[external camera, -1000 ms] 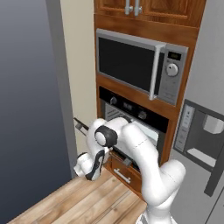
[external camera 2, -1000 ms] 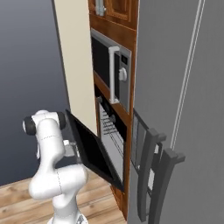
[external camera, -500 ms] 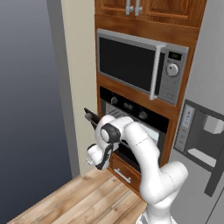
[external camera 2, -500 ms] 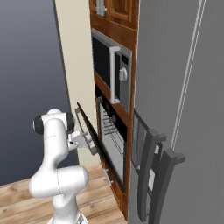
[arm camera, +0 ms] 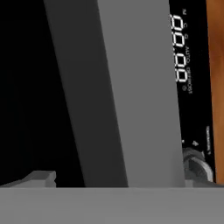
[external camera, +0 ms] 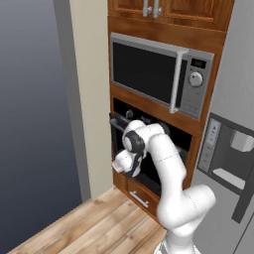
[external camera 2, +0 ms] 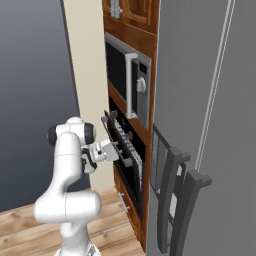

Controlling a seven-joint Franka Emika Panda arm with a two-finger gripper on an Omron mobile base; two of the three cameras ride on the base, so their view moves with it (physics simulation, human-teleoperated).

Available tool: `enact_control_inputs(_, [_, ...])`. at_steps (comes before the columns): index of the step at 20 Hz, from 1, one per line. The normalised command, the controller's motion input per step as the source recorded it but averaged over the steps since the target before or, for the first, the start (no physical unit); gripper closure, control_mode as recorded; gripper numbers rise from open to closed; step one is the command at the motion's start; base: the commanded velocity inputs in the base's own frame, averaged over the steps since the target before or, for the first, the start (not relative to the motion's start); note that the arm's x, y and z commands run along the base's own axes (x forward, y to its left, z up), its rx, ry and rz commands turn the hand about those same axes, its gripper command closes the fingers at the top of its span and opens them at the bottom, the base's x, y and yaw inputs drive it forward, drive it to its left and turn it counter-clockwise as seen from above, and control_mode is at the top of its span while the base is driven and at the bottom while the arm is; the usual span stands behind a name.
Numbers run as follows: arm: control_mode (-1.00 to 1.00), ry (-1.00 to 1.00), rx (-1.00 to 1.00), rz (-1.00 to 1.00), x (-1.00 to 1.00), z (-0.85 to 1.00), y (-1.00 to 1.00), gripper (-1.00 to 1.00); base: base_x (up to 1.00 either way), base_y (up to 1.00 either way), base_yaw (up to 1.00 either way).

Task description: Take the baked cake out of the oven and place it on the plate for cooling. Then close the oven door.

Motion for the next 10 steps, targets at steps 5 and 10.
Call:
enact_control_inputs(5, [-1.00,0.10,0.00,0.00,0.68,0.04,-0.73,-1.00,0.00,0.00,0.00])
enact_control_inputs(10, [-1.00,0.14,0.01,0.00,0.65,0.00,-0.74,-1.00,0.00,0.00,0.00])
